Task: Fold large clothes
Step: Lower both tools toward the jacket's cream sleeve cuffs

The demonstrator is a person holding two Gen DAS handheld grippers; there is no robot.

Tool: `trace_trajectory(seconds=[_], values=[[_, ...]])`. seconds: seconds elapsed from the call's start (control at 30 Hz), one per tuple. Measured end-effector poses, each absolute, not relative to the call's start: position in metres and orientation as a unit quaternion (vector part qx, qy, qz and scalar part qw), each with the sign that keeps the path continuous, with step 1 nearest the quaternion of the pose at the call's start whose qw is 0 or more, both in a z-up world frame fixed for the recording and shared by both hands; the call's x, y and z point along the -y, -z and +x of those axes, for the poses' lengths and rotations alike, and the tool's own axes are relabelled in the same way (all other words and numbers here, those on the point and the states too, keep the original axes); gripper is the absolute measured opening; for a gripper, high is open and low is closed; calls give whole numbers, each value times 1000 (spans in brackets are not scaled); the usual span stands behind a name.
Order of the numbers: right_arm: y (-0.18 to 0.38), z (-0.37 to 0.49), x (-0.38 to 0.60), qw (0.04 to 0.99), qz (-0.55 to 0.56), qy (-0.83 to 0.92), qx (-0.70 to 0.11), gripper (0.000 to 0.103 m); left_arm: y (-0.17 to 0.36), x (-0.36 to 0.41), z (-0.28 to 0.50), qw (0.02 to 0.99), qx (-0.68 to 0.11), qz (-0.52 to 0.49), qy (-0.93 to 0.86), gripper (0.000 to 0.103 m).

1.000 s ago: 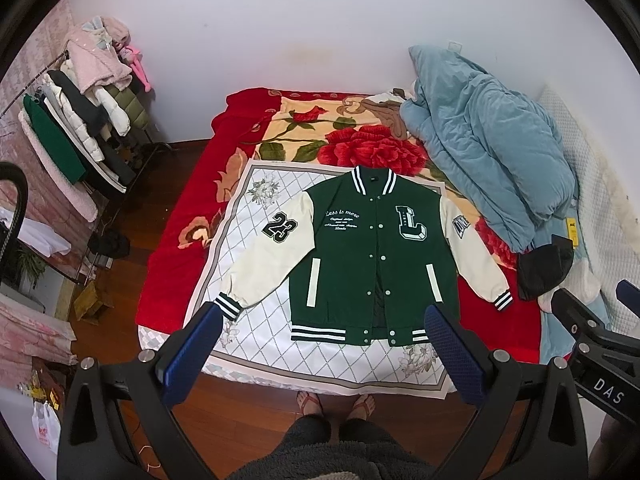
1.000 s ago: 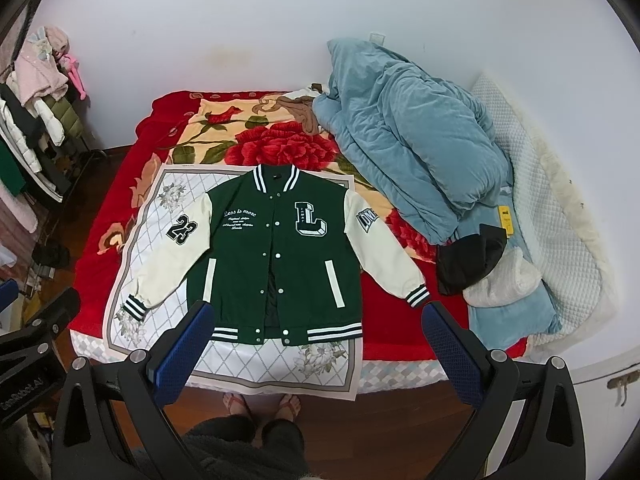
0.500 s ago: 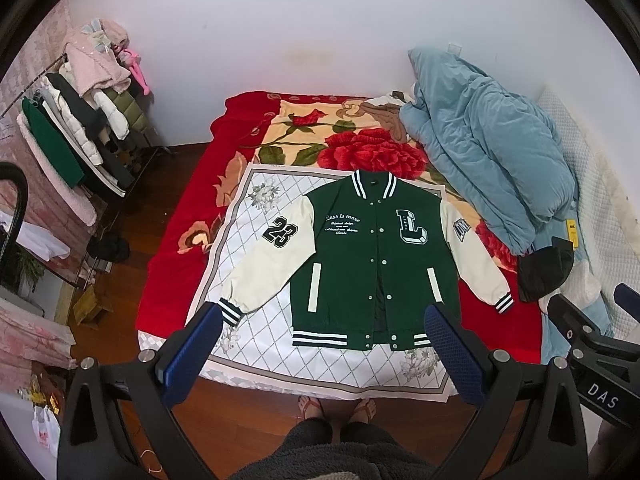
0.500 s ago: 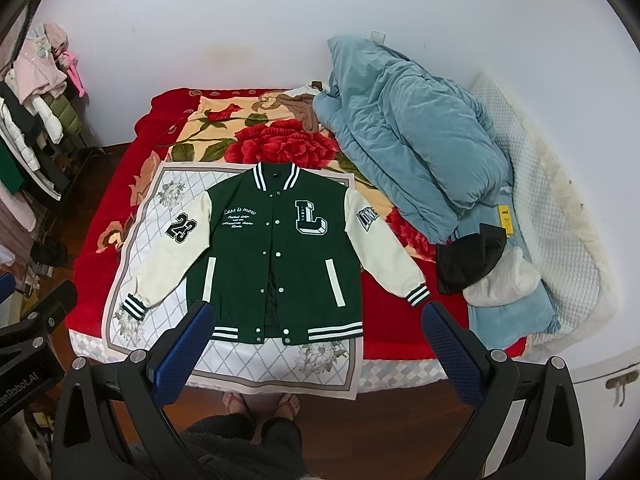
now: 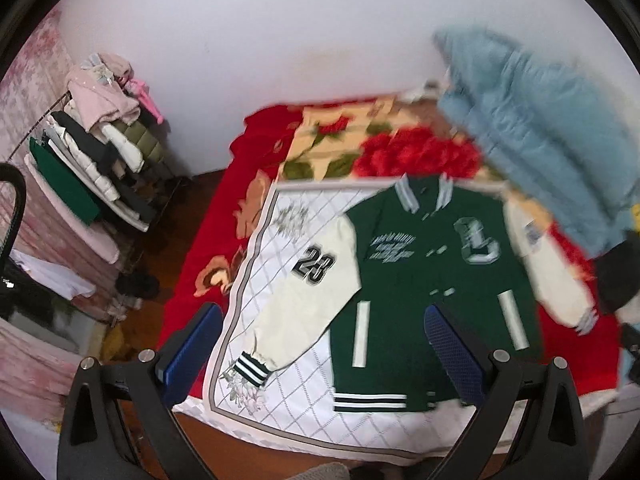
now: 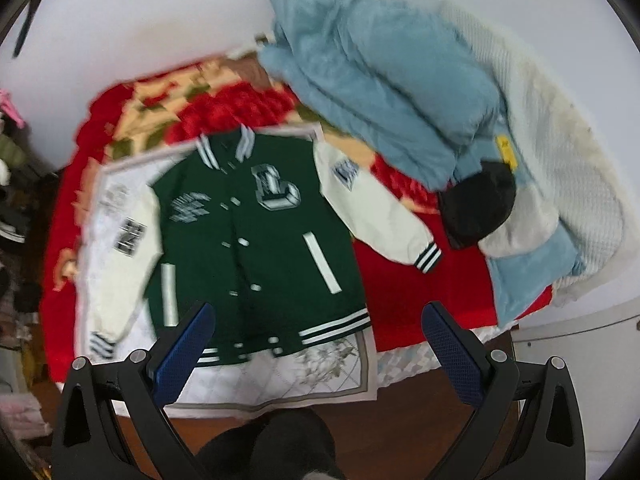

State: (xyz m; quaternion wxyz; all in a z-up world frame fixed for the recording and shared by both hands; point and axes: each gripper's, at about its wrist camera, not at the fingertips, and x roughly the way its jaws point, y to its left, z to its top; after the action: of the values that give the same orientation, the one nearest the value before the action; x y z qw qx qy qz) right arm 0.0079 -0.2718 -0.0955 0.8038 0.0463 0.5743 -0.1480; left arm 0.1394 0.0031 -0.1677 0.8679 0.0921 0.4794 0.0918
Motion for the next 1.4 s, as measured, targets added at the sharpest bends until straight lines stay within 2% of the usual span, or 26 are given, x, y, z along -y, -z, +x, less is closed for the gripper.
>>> trace_trajectory(seconds=[0.17,0.23,0.27,0.3,0.37,0.4,0.47,0.5,0.57,0.7,1.07,1.23,1.27,1.33,1.4], values=[[252,49,322,782,30,144,-605,101,293,7,175,830,-533,99,-131,103],[322,62,331,758,49,122,-639,95,349,9,182,812,-550,118,-157,103],[352,68,329,744,56,110,-656,88,375,10,183,801,-560,129,-168,103],[388,76,326,728,65,94,-676,86,413,12,185,784,-577,141,-179,103],[444,82,314,713,80,59,-694,85,456,12,186,761,-604,146,-186,103],[475,87,305,709,73,43,-700,81,486,12,186,748,-620,146,-188,103],[523,91,287,698,50,21,-714,71,519,12,186,733,-635,150,-191,103],[554,94,280,678,38,13,-734,60,540,13,185,723,-645,157,-190,103],[582,93,275,662,40,18,-748,58,562,15,184,715,-654,162,-186,103],[589,91,266,660,61,34,-748,58,585,13,178,710,-664,165,-166,103],[606,83,236,640,62,1,-766,58,584,1,182,709,-657,215,-142,103],[559,89,329,690,190,51,-697,62,541,50,210,753,-618,201,-106,103],[552,88,350,697,212,73,-681,64,534,60,218,760,-612,196,-98,103],[532,90,409,709,268,131,-639,76,525,100,239,774,-601,184,-73,103],[525,85,468,713,320,194,-594,79,525,136,259,781,-600,166,-53,103]])
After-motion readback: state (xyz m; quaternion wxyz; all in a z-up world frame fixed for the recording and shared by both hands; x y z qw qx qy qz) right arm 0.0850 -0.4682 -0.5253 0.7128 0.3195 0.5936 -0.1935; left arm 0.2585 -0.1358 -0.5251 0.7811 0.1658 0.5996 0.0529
